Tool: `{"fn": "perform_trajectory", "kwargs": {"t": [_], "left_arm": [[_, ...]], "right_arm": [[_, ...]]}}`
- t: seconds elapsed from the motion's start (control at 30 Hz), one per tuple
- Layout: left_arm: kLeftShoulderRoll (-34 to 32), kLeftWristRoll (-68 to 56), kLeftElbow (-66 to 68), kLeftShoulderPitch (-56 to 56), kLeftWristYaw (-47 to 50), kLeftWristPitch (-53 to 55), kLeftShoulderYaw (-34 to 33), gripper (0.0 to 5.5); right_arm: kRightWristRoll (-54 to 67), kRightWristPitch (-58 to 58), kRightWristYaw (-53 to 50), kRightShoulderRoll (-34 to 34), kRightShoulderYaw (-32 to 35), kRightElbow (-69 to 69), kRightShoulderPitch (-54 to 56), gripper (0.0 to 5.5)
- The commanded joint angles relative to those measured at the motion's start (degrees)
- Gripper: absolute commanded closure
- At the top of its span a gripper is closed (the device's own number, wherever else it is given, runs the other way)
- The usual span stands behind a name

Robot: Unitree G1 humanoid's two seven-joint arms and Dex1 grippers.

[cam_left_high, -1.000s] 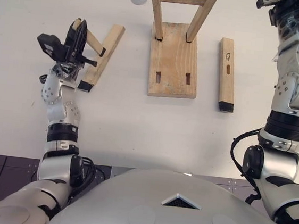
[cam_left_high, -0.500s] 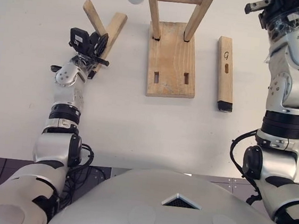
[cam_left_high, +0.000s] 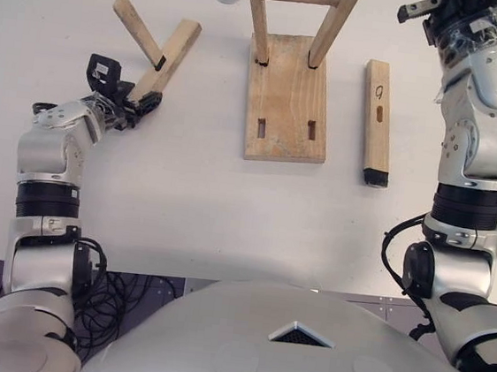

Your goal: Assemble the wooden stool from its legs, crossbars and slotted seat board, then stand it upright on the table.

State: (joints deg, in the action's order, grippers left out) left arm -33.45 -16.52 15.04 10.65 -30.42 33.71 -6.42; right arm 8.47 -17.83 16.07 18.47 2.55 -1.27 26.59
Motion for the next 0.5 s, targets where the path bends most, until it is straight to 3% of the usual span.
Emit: {"fn": "perform_trajectory", "kwargs": {"t": [0.03,0.27,0.37,0.5], "left_arm": [[-0.60,1.77,0.81,-4.67,-0.49,1.28,0.83,2.35],[2.96,2.66,1.95,-7.92,1.10,-7.89,-0.32,3.24],[5.93,-2.00,-1.44,-4.31,1.76,-12.66,-5.19,3.51],[7.65,-8.97,-10.19,3.88,3.12,-9.44,-9.31,3.51]], "right_arm": [[-0.27,0.28,0.56,-0.26,-0.25,-0.58,-0.43,5.50],[-5.53,4.11,-4.51,0.70,0.36,6.59,4.81,5.50],[3.15,1.04,-2.47,-0.09,7.55,10.05,7.87,5.50],[11.80,-2.95,3.35,1.97,12.63,12.94,12.50,4.86]]}}
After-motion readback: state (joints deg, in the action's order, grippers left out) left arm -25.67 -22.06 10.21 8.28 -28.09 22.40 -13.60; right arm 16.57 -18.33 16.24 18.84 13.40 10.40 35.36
